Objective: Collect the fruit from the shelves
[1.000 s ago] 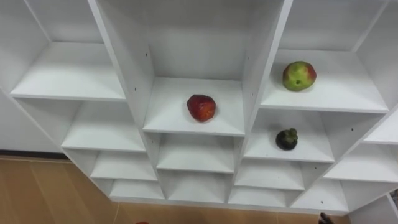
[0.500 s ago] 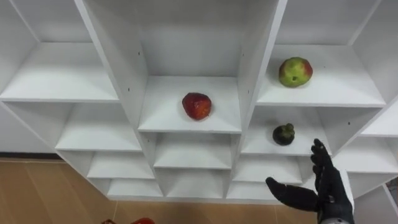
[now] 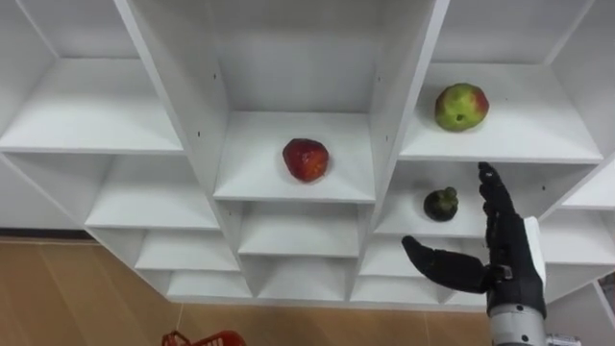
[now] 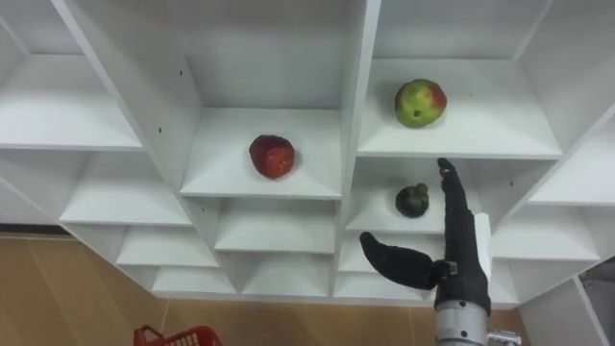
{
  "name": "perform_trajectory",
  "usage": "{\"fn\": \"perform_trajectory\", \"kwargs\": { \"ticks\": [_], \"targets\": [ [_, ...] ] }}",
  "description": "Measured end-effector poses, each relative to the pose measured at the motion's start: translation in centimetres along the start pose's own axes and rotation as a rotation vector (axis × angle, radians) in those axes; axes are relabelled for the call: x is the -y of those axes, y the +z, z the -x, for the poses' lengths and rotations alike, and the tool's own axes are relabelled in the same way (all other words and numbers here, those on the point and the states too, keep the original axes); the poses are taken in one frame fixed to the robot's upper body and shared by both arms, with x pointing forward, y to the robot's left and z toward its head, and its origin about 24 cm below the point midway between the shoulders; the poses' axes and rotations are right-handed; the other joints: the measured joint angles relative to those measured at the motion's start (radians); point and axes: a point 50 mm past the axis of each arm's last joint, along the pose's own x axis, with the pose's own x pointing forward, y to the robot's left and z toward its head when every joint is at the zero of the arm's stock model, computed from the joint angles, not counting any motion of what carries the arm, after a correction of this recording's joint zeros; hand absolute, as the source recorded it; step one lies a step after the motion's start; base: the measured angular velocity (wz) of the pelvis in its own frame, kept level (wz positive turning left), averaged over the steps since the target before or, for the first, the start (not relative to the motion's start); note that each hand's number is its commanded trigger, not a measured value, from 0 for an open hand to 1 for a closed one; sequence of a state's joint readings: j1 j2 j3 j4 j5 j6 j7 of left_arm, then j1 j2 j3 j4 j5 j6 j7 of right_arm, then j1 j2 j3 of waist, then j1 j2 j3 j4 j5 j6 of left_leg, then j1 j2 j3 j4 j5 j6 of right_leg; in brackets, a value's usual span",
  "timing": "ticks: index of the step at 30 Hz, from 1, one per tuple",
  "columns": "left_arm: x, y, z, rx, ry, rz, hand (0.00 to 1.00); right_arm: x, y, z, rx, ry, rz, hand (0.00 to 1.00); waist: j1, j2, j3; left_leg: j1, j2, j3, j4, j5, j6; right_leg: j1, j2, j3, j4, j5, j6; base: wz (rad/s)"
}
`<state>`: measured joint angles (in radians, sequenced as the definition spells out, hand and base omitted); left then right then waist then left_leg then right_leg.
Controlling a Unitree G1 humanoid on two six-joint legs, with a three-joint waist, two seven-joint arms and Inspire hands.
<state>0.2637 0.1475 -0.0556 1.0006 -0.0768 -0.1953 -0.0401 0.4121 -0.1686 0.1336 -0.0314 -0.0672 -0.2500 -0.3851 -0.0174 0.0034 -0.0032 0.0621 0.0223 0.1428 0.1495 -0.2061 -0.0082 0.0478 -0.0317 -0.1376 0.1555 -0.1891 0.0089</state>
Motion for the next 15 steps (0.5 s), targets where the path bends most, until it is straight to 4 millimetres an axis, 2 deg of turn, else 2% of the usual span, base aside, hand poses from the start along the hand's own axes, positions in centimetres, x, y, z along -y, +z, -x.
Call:
{"fn": "perform_trajectory", "kwargs": {
  "ticks": [3,6,11,15],
  "targets": [
    [-0.1,-0.1,0.0,-0.007,0.003,0.001,1.0,0.3,0.1,-0.1,0.009,-0.031,0.018,0.0,0.003,0.003,-0.0004,0.001,0.0,0.003,-0.001,0.0,0.0,-0.002,0.0,0.001,0.003,0.0,0.0,-0.02],
    [-0.1,0.0,-0.1,-0.008,0.007,0.008,1.0,0.7,0.3,-0.4,0.015,-0.053,0.037,0.0,0.024,0.004,0.0004,0.003,0.002,0.015,-0.003,0.0,0.0,-0.014,0.001,0.013,0.018,0.0,0.0,-0.14],
    [-0.8,0.1,-0.3,-0.017,0.021,-0.009,1.0,1.0,0.9,-0.6,0.031,-0.083,0.044,0.0,0.04,-0.008,0.0102,0.007,0.002,0.019,-0.003,0.0,0.0,-0.019,0.001,0.022,0.03,0.0,0.0,-0.03],
    [-0.9,0.1,-0.3,-0.02,0.024,-0.012,1.0,1.2,1.4,-0.7,0.053,-0.101,0.039,0.0,0.047,-0.009,0.011,0.005,0.002,0.02,-0.003,0.0,0.001,-0.028,0.002,0.032,0.035,0.003,-0.001,-0.08]
  ]
}}
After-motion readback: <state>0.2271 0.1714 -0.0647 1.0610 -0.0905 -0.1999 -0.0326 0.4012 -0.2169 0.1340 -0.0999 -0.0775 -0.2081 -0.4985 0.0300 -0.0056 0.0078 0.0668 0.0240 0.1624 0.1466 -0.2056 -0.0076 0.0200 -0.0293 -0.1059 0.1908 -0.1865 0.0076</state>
